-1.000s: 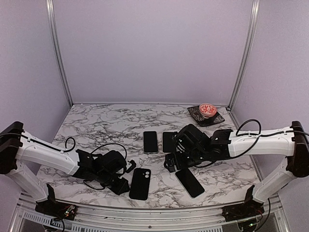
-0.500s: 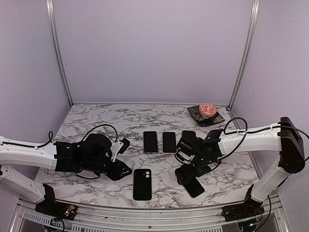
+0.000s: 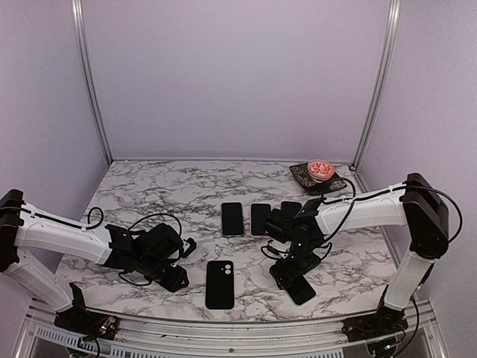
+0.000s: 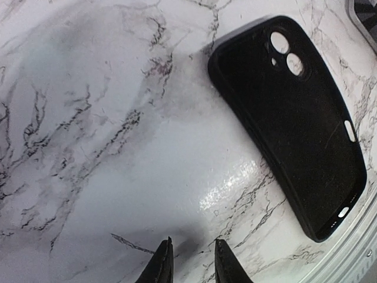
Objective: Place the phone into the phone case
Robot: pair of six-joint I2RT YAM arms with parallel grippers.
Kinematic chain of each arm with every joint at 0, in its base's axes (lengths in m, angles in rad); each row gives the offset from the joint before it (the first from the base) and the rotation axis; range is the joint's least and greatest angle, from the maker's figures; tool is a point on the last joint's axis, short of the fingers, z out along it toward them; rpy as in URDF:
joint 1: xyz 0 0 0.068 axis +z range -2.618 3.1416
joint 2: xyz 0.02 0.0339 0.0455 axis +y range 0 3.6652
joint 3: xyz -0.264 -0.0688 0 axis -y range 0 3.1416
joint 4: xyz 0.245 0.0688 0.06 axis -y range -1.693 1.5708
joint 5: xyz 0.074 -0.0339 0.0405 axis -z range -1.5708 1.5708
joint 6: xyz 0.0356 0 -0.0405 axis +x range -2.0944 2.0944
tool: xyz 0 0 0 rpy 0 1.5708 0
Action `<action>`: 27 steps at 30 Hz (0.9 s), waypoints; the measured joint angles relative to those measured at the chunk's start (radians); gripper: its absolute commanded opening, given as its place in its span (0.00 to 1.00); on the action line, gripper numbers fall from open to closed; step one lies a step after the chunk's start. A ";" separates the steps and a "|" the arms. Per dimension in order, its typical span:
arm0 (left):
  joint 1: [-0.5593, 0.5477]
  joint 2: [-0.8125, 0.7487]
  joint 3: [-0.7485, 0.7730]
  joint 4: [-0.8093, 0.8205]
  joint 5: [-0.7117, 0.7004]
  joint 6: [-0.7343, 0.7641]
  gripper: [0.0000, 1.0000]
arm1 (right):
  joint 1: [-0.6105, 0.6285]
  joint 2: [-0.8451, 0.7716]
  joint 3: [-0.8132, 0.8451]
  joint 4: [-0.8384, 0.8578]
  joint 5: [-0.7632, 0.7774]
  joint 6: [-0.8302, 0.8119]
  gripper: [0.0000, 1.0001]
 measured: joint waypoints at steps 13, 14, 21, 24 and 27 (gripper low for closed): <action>-0.069 0.139 0.050 0.136 0.149 0.090 0.23 | -0.005 -0.003 0.006 0.006 -0.013 0.020 0.43; -0.075 0.163 0.068 0.150 0.160 0.096 0.23 | -0.002 -0.008 0.006 0.010 -0.012 0.029 0.42; -0.136 0.306 0.188 0.235 0.221 0.117 0.21 | 0.039 -0.109 0.006 0.041 0.044 0.127 0.37; -0.143 0.325 0.212 0.240 0.227 0.119 0.23 | 0.044 -0.155 0.006 0.057 0.077 0.166 0.35; -0.139 0.291 0.188 0.237 0.198 0.106 0.30 | 0.053 -0.187 0.010 0.077 0.119 0.195 0.34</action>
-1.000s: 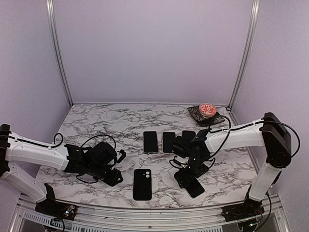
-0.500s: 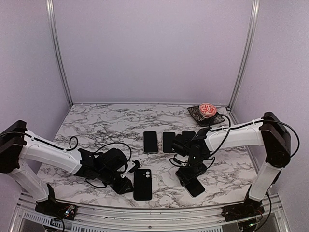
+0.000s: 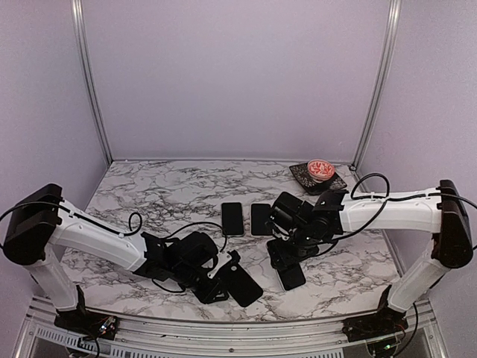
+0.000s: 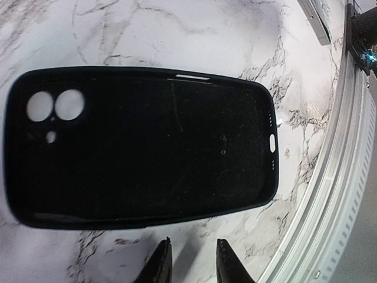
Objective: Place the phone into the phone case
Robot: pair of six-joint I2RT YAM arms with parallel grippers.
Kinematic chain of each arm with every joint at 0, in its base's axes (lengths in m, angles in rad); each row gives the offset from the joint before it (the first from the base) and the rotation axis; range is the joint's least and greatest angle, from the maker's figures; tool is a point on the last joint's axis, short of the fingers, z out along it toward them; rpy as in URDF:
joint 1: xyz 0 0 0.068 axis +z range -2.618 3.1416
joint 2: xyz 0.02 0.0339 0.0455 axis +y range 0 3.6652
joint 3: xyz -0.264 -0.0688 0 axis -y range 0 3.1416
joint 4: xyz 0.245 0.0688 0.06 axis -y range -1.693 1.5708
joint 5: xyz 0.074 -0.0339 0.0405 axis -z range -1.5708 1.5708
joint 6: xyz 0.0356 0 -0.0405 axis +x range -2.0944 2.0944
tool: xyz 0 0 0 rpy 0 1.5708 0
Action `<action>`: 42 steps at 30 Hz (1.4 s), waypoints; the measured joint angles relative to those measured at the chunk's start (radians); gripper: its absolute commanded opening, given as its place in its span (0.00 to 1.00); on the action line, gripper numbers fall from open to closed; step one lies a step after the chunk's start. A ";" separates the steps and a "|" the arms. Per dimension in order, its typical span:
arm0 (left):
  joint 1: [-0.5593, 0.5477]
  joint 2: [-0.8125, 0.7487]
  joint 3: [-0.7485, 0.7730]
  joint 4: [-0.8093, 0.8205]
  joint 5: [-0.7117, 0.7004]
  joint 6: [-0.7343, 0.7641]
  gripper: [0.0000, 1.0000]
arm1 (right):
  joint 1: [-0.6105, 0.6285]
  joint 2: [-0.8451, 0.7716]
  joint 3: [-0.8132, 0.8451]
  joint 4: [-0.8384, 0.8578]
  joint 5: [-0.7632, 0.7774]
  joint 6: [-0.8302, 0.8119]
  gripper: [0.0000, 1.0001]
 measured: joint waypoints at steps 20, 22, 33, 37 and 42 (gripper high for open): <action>0.348 -0.467 -0.171 -0.175 -0.330 -0.122 0.84 | 0.293 0.297 0.257 0.218 0.244 0.004 0.30; 0.349 -0.466 -0.171 -0.183 -0.327 -0.122 0.86 | 0.293 0.301 0.251 0.214 0.242 0.000 0.29; 0.349 -0.458 -0.171 -0.187 -0.301 -0.121 0.87 | 0.293 0.301 0.237 0.190 0.218 -0.018 0.29; 0.349 -0.454 -0.171 -0.187 -0.292 -0.119 0.87 | 0.293 0.303 0.242 0.165 0.207 -0.018 0.28; 0.349 -0.445 -0.171 -0.187 -0.282 -0.117 0.87 | 0.293 0.328 0.301 0.096 0.190 -0.019 0.28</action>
